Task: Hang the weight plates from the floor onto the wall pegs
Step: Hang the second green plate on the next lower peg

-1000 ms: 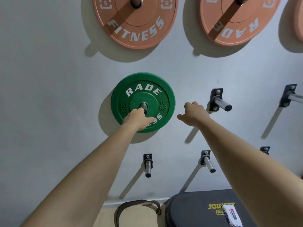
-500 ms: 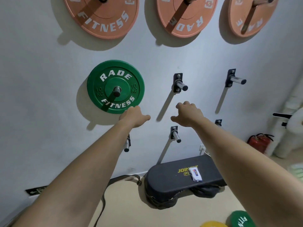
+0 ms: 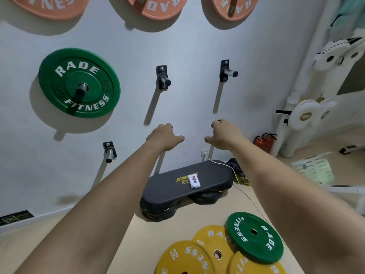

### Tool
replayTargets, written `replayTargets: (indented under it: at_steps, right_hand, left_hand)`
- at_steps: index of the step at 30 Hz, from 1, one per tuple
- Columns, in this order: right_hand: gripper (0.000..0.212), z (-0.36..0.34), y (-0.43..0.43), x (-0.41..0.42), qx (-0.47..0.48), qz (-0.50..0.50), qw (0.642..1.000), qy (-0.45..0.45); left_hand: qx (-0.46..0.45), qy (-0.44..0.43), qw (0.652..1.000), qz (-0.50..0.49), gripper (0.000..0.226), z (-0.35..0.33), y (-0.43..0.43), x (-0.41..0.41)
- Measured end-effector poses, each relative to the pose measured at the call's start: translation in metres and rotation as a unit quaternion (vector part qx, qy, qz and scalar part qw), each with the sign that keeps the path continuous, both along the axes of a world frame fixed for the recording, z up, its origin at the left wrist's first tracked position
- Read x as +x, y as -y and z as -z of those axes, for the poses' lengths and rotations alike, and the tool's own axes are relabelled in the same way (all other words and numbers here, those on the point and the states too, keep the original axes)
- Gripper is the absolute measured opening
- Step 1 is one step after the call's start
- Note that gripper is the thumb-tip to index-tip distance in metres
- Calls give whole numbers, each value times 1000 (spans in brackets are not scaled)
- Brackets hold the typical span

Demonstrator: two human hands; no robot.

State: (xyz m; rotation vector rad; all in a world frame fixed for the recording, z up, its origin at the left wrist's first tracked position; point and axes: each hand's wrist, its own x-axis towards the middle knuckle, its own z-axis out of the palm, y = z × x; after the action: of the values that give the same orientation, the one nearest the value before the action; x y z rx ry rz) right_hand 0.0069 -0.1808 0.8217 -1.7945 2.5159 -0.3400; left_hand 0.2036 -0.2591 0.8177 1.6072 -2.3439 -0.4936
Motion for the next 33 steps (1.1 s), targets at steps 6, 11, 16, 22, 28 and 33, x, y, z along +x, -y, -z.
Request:
replayTargets:
  at_steps: [6, 11, 16, 22, 28, 33]
  right_hand:
    - [62, 48, -67, -68, 31, 46, 998, 18]
    - [58, 102, -110, -102, 68, 94, 992, 50]
    - [57, 164, -147, -124, 105, 136, 983, 61]
    - [66, 237, -189, -140, 151, 181, 969, 77]
    - [61, 340, -234, -166, 191, 206, 954, 105]
    - [57, 465, -258, -177, 228, 190, 946, 128]
  left_hand:
    - [16, 26, 998, 54, 75, 44, -61, -79]
    - [23, 32, 994, 106, 69, 85, -84, -128]
    - [82, 50, 983, 155, 75, 150, -103, -163]
    - [115, 72, 972, 193, 69, 237, -131, -197]
    - [160, 82, 959, 217, 72, 341, -166, -229]
    - [203, 76, 955, 202, 58, 453, -198, -236]
